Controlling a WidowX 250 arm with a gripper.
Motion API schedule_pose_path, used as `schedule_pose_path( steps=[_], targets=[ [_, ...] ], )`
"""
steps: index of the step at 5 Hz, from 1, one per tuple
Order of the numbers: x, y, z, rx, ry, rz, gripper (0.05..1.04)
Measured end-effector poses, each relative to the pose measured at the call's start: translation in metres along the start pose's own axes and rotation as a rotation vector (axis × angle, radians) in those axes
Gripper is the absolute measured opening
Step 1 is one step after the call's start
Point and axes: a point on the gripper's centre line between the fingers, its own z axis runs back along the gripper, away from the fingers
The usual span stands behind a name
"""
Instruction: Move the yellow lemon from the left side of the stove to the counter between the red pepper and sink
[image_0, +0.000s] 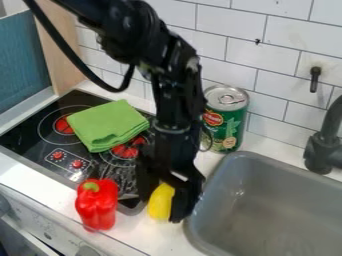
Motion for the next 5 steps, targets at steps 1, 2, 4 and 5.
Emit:
schedule_pose_path(
  steps=[1, 2, 4, 5],
  targets=[
    [0.006, 0.003, 0.018, 0.041, -0.014, 0.046, 1.009],
    [0.028, -0.014, 0.047, 0.101, -0.08, -0.013, 1.009],
    [0.09, -0.042, 0.065, 0.03, -0.199, -0.147, 1.009],
    [0.095, -0.046, 0.065, 0.034, -0.16, -0.141, 1.008]
  ],
)
